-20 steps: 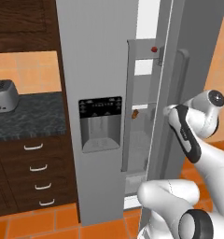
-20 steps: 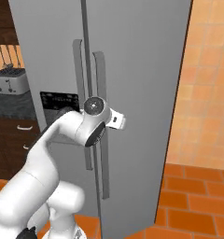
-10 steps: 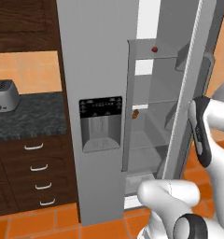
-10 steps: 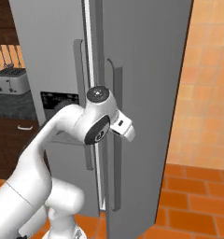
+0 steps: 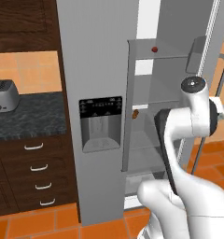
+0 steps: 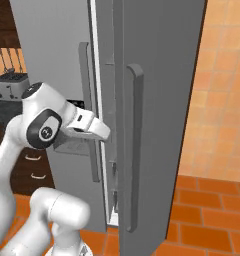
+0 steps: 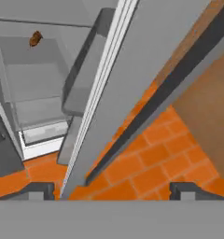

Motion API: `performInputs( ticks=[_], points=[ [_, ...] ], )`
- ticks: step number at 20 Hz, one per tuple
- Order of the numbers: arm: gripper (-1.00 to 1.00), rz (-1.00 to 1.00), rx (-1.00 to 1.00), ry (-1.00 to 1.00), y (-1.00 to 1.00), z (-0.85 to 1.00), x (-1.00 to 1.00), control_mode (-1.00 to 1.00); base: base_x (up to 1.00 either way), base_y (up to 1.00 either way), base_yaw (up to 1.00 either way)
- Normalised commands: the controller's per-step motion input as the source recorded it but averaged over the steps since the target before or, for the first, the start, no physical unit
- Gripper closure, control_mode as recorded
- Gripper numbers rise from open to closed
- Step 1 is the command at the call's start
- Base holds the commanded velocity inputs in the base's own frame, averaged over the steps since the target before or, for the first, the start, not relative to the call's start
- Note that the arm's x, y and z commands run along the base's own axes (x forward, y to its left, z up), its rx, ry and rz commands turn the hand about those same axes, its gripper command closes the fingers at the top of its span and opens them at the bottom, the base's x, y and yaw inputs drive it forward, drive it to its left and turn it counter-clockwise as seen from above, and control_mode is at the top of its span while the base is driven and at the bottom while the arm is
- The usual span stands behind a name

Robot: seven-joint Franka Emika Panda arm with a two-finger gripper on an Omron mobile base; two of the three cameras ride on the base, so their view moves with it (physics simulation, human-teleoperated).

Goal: Take the strawberry from the fridge and place it on top of the pancake, located on the dining counter.

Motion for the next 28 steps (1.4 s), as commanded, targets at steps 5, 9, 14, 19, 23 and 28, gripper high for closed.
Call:
performInputs(
  ticks=[5,9,14,19,23,28],
  points=[
    [-1.00,0.02,-0.51,0.48,0.63,0.00,0.41,-1.00,0.00,0.00,0.00],
    [-1.00,0.06,-0.33,0.44,0.10,-0.39,0.94,-1.00,0.00,0.00,0.00],
    [-1.00,0.13,-0.28,0.47,-0.08,-0.28,0.85,-1.00,0.00,0.00,0.00],
    [-1.00,0.06,-0.09,0.46,-0.41,-0.21,0.53,-1.00,0.00,0.00,0.00],
    [-1.00,0.01,0.00,0.24,-0.75,-0.31,0.17,-1.00,0.00,0.00,0.00],
    [-1.00,0.00,0.00,0.22,-0.71,-0.32,0.05,-1.00,0.00,0.00,0.00]
  ],
)
